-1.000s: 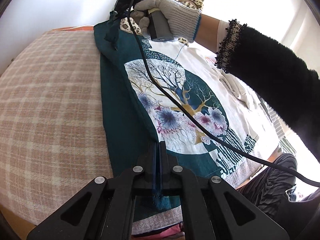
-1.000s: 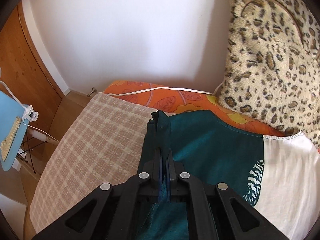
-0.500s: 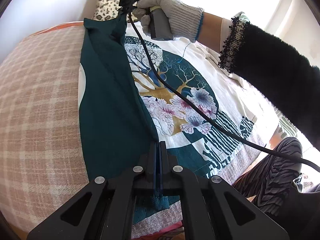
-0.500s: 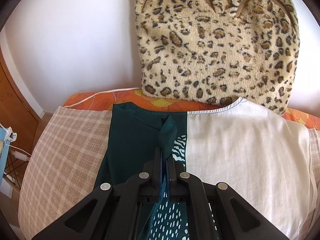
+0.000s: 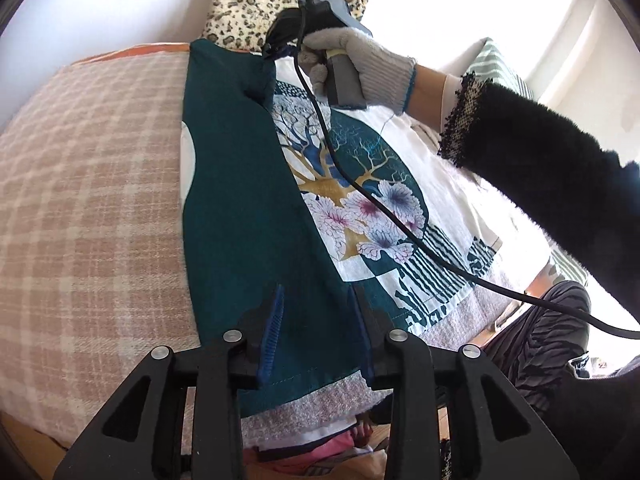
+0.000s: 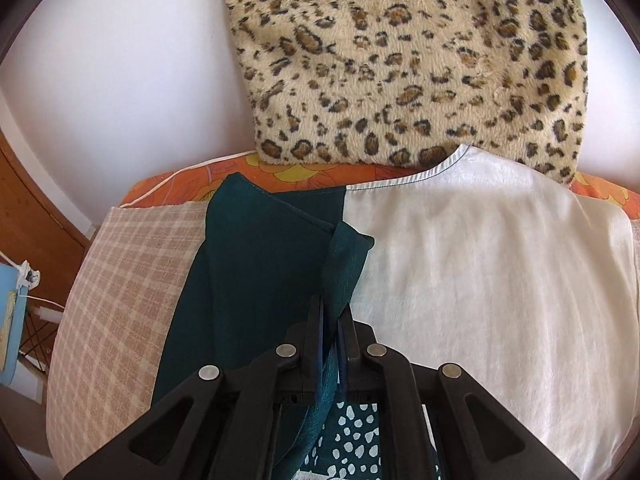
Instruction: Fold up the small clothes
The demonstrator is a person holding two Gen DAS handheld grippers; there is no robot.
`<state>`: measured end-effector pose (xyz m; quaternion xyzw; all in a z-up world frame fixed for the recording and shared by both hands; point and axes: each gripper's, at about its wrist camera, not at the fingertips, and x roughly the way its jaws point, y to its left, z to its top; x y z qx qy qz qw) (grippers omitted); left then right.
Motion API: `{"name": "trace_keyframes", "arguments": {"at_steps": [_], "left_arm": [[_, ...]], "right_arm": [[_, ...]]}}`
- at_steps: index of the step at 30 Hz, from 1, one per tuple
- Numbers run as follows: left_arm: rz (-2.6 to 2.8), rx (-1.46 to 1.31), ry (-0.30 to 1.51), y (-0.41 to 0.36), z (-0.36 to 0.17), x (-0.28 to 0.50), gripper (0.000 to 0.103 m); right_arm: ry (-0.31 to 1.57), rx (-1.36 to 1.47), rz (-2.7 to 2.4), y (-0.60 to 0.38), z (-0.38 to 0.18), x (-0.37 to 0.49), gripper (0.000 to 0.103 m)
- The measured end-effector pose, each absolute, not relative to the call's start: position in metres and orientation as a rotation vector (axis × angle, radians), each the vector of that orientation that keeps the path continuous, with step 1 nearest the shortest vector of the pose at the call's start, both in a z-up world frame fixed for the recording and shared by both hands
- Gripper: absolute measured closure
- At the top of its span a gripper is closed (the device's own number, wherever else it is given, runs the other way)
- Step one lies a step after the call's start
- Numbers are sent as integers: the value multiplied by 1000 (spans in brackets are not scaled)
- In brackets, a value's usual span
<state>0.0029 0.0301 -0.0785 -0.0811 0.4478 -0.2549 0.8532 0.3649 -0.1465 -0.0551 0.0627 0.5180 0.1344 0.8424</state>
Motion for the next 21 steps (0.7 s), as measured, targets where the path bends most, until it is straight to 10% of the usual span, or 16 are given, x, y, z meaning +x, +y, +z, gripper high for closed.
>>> {"name": "trace_keyframes", "arguments": {"at_steps": [3, 6, 21], "left_arm": [[-430, -195, 869, 58, -72, -10, 66], [-382, -267, 928, 79, -87, -9, 66], [-402, -174, 909, 51, -80, -10, 66]], "right_arm": [[1054, 43, 275, -137, -47, 366, 92], [1115, -1, 275, -131, -50, 372, 60], [984, -47, 258, -157, 19, 287, 45]]}}
